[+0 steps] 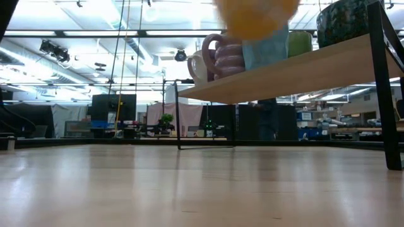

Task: Place coffee mugs
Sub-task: Put the yellow mug on the shelf

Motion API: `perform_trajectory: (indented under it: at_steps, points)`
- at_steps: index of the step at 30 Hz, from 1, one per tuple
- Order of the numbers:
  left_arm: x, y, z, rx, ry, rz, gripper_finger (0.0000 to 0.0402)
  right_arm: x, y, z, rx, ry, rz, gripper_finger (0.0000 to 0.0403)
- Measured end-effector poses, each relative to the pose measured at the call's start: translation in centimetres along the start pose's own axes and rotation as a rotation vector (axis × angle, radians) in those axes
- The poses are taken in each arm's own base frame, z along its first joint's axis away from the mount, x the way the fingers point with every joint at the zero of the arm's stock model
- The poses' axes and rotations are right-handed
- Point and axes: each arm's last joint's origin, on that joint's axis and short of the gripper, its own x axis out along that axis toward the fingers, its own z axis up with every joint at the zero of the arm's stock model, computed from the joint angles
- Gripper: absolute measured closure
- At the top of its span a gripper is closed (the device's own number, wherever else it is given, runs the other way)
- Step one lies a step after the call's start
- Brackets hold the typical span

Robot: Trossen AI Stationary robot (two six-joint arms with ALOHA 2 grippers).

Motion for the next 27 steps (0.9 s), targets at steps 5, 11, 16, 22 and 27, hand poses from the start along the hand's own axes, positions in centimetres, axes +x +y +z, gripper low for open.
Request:
perform_trajectory:
  at_steps: [5, 11, 16, 22, 27]
  points:
    - [4.3, 0.7, -1.5, 0.023, 0.224, 0.001, 0.0361, 1.1, 0.4, -0.3, 0.002, 0.061, 0.039, 0.0290]
    - [7.3, 1.2, -2.2, 0.044, 0.309, 0.027, 0.0361, 2.1, 1.2, -0.2, -0.025, 0.079, 0.084, 0.0290]
    - [8.7, 1.3, -2.5, 0.046, 0.326, 0.073, 0.0361, 2.4, 2.1, -0.4, -0.048, 0.105, 0.147, 0.0290]
    - [8.6, -0.2, -2.5, 0.180, 0.229, 0.125, 0.0361, 2.1, 2.9, -0.6, -0.063, 0.107, 0.181, 0.0290]
    - [10.2, -1.4, -3.3, 0.254, 0.205, 0.051, 0.0361, 2.3, 3.2, -0.7, -0.064, 0.125, 0.190, 0.0290]
